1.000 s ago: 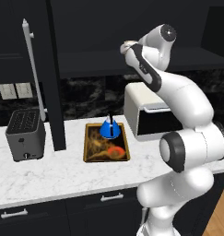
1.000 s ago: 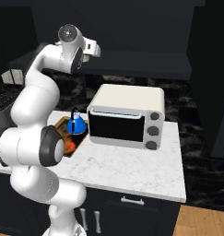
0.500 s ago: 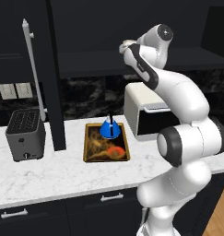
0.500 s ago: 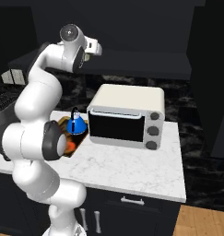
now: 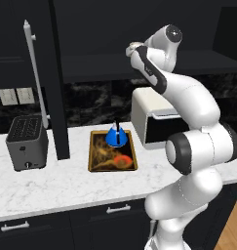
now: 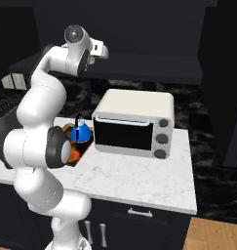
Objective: Pick the kettle from the counter and place it on the tray. Then pick the mug from the cabinet and place it on the tray. Then close the cabinet doors.
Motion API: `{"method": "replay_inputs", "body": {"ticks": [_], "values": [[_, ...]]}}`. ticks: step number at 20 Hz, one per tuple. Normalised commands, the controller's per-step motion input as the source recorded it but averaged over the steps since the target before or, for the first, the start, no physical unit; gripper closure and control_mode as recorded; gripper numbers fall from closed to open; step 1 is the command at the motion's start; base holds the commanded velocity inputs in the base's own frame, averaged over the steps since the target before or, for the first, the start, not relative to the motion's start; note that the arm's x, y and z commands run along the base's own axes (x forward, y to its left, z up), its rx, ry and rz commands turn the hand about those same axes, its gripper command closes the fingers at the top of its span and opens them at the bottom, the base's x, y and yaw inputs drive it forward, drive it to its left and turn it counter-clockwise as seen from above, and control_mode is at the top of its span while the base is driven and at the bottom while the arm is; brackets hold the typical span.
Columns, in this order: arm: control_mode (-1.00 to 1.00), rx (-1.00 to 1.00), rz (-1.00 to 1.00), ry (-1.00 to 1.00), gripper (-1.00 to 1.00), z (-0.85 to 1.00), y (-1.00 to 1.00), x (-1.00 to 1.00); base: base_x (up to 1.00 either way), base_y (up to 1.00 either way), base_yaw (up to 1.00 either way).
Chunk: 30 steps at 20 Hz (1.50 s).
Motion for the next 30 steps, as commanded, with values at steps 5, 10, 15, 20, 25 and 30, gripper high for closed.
{"method": "replay_inputs", "body": {"ticks": [5,10,15,20,25,30], "values": [[-1.0,0.0,0.0,0.0,1.0,-0.07,0.0,0.0,0.0,0.0,0.0],[-1.0,0.0,0.0,0.0,1.0,-0.05,-0.01,0.0,0.0,0.0,0.0],[-1.0,0.0,0.01,-0.01,1.0,-0.01,-0.02,0.01,0.0,0.0,0.0],[-1.0,0.0,0.06,-0.03,1.0,0.0,-0.05,0.0,0.0,0.0,0.0],[-1.0,0.0,0.15,-0.13,1.0,0.0,-0.06,-0.43,0.0,0.0,0.0],[-1.0,0.0,0.16,-0.19,1.0,0.0,-0.01,-0.82,0.0,0.0,0.0]]}}
